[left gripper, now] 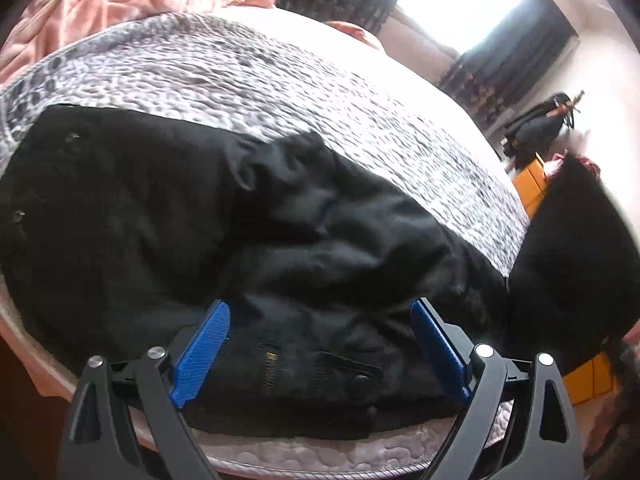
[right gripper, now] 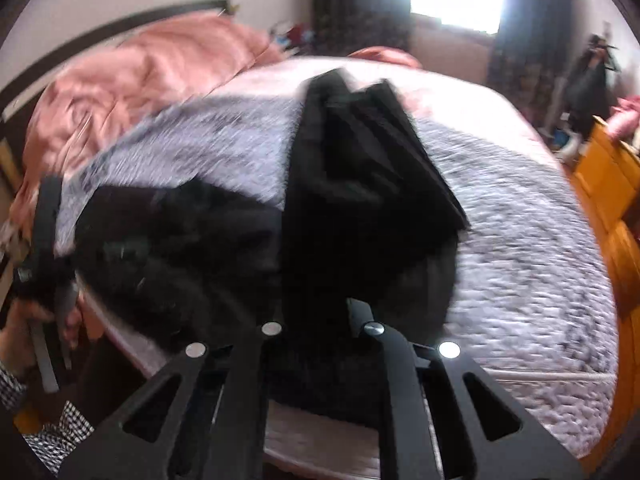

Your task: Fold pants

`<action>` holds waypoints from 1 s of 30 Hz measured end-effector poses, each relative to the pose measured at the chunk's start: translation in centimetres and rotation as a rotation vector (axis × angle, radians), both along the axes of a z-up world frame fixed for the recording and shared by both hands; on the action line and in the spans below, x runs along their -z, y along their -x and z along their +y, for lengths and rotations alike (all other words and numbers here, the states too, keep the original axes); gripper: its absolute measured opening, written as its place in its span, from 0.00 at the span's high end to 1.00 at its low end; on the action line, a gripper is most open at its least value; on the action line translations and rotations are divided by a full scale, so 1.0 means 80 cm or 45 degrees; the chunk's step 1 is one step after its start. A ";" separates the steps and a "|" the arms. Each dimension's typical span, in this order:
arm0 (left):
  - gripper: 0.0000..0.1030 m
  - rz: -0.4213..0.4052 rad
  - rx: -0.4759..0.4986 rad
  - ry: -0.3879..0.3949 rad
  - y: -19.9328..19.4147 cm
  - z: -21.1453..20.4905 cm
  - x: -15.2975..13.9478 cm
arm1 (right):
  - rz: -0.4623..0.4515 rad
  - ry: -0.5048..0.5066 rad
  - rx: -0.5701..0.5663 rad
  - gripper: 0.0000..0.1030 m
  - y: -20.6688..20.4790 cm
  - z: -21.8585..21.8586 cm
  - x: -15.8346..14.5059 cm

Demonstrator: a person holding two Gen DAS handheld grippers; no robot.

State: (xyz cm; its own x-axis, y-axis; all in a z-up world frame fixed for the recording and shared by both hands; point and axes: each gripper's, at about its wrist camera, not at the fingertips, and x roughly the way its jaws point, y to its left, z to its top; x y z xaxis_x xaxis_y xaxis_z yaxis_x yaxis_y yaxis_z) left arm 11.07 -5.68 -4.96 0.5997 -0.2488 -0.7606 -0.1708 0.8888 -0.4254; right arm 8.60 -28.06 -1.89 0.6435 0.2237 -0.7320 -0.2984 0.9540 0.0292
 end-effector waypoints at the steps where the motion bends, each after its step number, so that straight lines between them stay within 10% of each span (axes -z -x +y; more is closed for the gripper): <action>1: 0.10 -0.001 -0.017 0.002 0.001 0.007 -0.001 | 0.028 0.003 -0.026 0.92 -0.003 0.017 0.010; 7: 0.10 0.011 -0.090 0.031 0.009 0.037 0.001 | 0.200 0.032 -0.111 0.89 -0.019 0.093 0.087; 12: 0.10 0.040 -0.121 0.058 0.010 0.051 0.012 | 0.266 -0.059 -0.205 0.28 -0.008 0.112 0.109; 16: 0.10 0.046 -0.141 0.074 0.015 0.061 0.017 | 0.191 -0.173 -0.221 0.23 0.017 0.103 0.077; 23: 0.10 0.069 -0.175 0.115 0.019 0.073 0.024 | 0.178 -0.007 -0.175 0.23 0.008 0.140 0.080; 28: 0.10 0.065 -0.166 0.099 0.025 0.077 0.024 | 0.255 0.024 -0.099 0.50 -0.018 0.146 0.114; 30: 0.10 0.067 -0.167 0.104 0.026 0.080 0.027 | 0.282 -0.049 -0.102 0.81 -0.020 0.136 0.113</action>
